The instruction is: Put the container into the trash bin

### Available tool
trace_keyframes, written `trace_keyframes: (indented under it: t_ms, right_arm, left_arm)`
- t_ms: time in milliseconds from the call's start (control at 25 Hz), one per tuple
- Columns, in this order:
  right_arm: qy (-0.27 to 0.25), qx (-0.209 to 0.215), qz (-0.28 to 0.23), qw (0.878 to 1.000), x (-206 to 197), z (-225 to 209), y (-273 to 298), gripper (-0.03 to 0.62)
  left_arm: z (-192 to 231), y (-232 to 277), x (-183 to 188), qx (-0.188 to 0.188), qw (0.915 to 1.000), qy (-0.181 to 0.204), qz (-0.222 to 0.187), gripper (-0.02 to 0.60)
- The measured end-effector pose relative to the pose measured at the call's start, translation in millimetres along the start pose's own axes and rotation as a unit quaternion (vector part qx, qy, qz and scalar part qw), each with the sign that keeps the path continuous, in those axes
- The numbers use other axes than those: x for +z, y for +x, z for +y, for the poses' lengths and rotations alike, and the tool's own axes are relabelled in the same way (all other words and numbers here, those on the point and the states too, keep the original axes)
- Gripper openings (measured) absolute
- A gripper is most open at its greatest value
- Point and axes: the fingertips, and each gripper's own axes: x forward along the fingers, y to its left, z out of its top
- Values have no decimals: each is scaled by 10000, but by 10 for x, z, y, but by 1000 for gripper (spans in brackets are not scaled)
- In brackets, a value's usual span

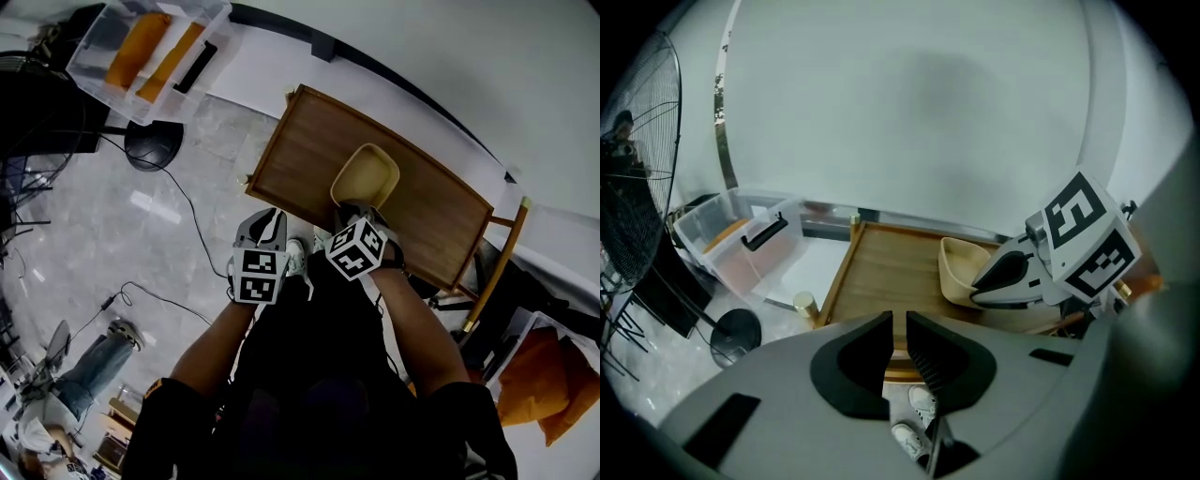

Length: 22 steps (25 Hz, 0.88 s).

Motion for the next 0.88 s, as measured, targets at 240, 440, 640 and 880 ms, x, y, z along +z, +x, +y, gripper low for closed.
trace_keyframes:
  t_ms: [240, 440, 640, 880]
  right_arm:
    - [168, -325, -309, 9989, 95, -9, -380, 34]
    - [355, -618, -592, 9957, 98, 62, -768, 34]
    - [614, -897, -820, 9907, -14, 188, -1098, 34]
    - [970, -1173, -773, 9853, -326, 406, -1357, 32]
  left_arm:
    - [-133, -147, 25, -173, 9995, 238, -134, 43]
    - [-361, -306, 10, -393, 9979, 451, -262, 43]
    - [-604, -451, 15, -631, 9941, 744, -475, 43]
    - [-901, -662, 18, -970, 9876, 1012, -711, 43]
